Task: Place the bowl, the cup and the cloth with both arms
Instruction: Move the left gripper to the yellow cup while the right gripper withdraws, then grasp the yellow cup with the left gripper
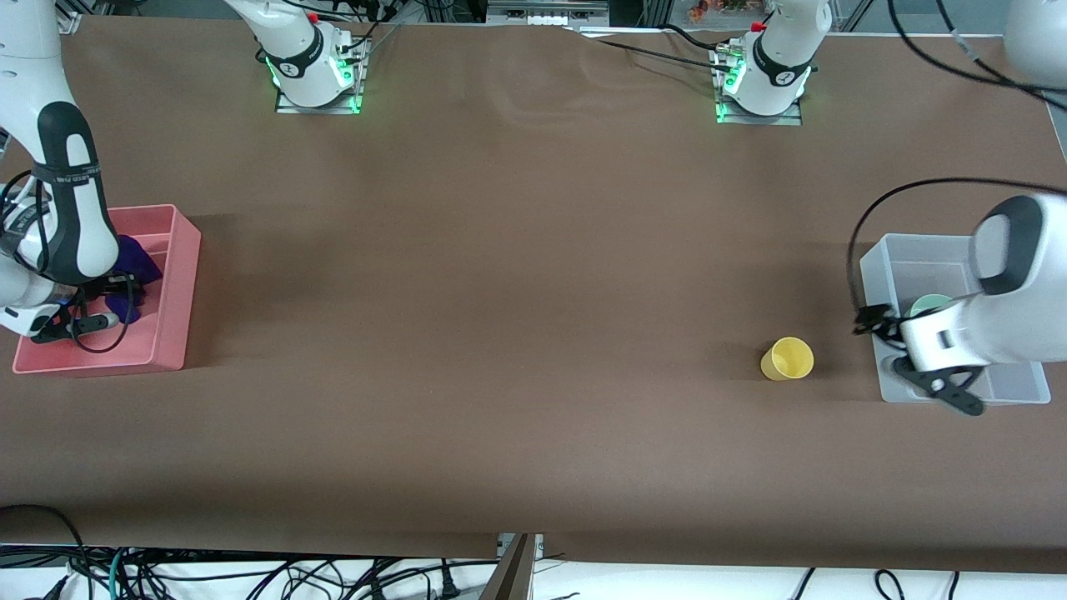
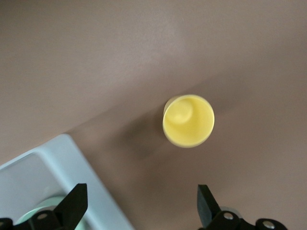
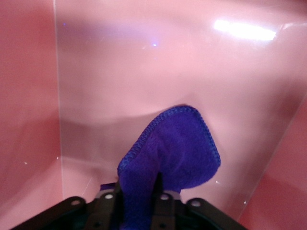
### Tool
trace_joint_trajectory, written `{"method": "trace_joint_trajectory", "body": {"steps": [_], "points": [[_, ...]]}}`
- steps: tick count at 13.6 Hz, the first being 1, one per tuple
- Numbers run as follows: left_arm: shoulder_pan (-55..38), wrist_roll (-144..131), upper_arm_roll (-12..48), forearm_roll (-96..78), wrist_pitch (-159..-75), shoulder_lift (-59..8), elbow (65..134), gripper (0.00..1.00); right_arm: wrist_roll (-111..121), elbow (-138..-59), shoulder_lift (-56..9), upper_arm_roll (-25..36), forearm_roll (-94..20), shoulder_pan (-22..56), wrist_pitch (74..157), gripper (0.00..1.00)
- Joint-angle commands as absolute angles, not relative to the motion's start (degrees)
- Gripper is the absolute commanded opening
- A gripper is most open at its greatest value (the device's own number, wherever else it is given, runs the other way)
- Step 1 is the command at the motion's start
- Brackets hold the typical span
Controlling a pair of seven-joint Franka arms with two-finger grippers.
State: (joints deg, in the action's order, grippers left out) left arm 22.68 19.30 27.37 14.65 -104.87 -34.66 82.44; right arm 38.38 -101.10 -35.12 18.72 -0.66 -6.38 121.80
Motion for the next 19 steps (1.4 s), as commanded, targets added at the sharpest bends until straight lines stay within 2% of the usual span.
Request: {"method": "trace_joint_trajectory", "body": {"steps": [1,2,4,6,7,8,11,13,17,19], "points": [[23.2,13.3,27.3,14.2,-114.5,-36.3,89.7,0.99,38.5,-99.9,-30.6,18.4,-2.9,-6.4,118.2,1.0],[23.2,12.0,27.2,14.3,-118.6,-36.6,91.7,0.95,38.4,-97.6,-29.0,18.3,-3.5,-6.4,113.9,1.0],[23.1,10.1,27.2,14.5,-122.2,-39.1,92.5,0.77,38.1,-92.0,-26.6,18.0,-3.5,-6.0,105.2,1.0],[23.0,9.4,27.0,14.5,-123.2,-40.7,92.5,0.26,37.6,-88.8,-23.7,15.9,-3.4,-5.9,100.0,1.0],[23.1,9.4,26.9,14.5,-123.7,-41.2,92.5,0.05,36.4,-88.0,-22.0,13.9,-2.7,-5.9,98.5,1.0],[23.1,9.5,26.9,14.5,-123.8,-41.7,92.5,0.0,32.1,-88.0,-20.3,11.9,-2.4,-5.9,97.9,1.0],[23.5,10.9,27.0,14.6,-122.5,-40.5,91.8,0.0,17.1,-88.0,-15.6,3.5,0.1,-5.8,92.6,1.0],[24.0,13.2,26.9,14.5,-116.2,-37.8,89.9,0.0,11.5,-88.0,-12.4,-2.5,0.4,-5.5,91.8,1.0],[28.1,23.3,26.9,14.6,-95.9,-35.5,79.5,0.0,11.5,-87.7,-8.6,-5.6,2.7,-2.8,91.8,1.0],[32.2,29.1,26.7,15.4,-91.7,-35.4,77.9,0.0,11.5,-87.7,-5.5,-5.2,3.7,-2.8,92.7,1.0]]}}
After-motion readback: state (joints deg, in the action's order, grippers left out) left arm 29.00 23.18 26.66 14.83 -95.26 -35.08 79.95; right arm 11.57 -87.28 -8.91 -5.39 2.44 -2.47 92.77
